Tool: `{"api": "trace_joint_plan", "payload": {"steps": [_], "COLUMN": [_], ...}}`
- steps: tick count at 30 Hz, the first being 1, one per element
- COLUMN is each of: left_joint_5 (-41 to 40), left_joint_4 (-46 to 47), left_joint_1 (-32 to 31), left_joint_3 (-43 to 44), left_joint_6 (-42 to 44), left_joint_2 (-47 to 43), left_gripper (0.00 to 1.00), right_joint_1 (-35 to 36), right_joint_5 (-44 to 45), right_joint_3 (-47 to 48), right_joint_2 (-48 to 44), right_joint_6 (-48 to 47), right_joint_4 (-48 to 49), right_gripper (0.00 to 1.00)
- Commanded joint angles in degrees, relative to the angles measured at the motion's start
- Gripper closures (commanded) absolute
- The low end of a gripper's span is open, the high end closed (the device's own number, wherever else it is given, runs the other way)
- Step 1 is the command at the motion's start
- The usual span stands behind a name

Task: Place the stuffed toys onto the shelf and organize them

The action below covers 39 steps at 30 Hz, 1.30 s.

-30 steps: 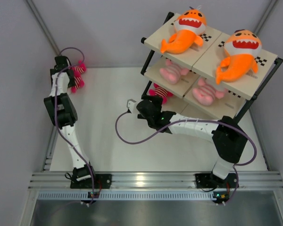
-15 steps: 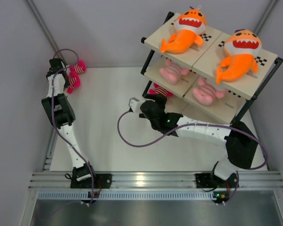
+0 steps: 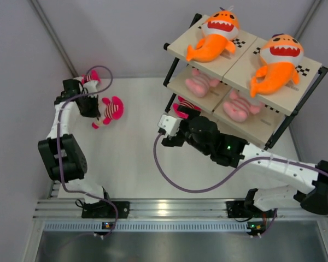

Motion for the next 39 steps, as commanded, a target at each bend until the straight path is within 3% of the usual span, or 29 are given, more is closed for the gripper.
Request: {"api": "trace_joint_plan", "payload": {"steps": [1, 5, 10, 13, 21, 30, 31, 33, 34, 35, 37, 38, 39], "left_joint_5": [12.92, 18.89, 19.78, 23.21, 23.48, 24.09, 24.36, 24.89, 25.15, 25.15, 25.59, 25.85, 25.85], "left_joint_4": [-5.28, -12.75, -19.33, -22.77, -23.93, -23.93, -24.01, -24.01, -23.93, -23.93, -24.28, -24.45, -24.45], "left_joint_1": [-6.36, -13.41, -26.93, -30.02, -34.43, -34.69, -34.69, -34.69, -34.69, -34.69, -34.69, -34.69, -34.69], "left_joint_3": [-6.38, -14.02, -19.32, -18.53, -18.09, -17.48, -17.39, -17.13, -17.04, -16.78, -15.98, -15.81, -15.89], "left_joint_6": [12.62, 20.89, 25.91, 25.39, 22.58, 21.7, 21.61, 21.44, 21.26, 21.09, 20.65, 20.91, 21.0], "left_joint_2": [-13.41, -22.99, -31.7, -32.85, -36.46, -37.52, -37.34, -37.34, -37.34, -37.08, -37.17, -37.08, -37.08], "left_gripper": [1.0, 1.0, 1.0, 1.0, 1.0, 1.0, 1.0, 1.0, 1.0, 1.0, 1.0, 1.0, 1.0], "right_joint_1": [0.7, 0.61, 0.52, 0.61, 0.26, 0.17, 0.26, 0.26, 0.26, 0.26, 0.43, 0.52, 0.52], "right_joint_5": [-13.26, -16.95, -33.35, -40.94, -48.49, -50.71, -50.54, -50.36, -50.01, -49.23, -46.24, -45.19, -42.74], "right_joint_3": [4.05, 6.17, 7.41, 6.71, 2.93, 1.97, 1.7, 1.52, 1.69, 1.87, 2.13, 1.7, 0.04], "right_joint_2": [-3.94, -4.73, -5.69, -6.31, -3.59, 1.69, 1.95, 3.0, 3.44, 4.05, 4.24, 3.37, 2.66], "right_joint_6": [5.83, 6.36, 5.92, 6.62, 13.39, 20.33, 21.47, 23.05, 24.63, 25.43, 26.48, 26.75, 27.19], "right_joint_4": [-2.67, -6.28, -13.74, -14.55, -3.41, -3.39, -3.21, -2.86, -2.94, -3.81, -5.57, -6.1, -6.02], "right_gripper": [0.0, 0.01, 0.0, 0.01, 0.02, 0.09, 0.11, 0.31, 0.42, 0.62, 0.77, 0.94, 1.0]}}
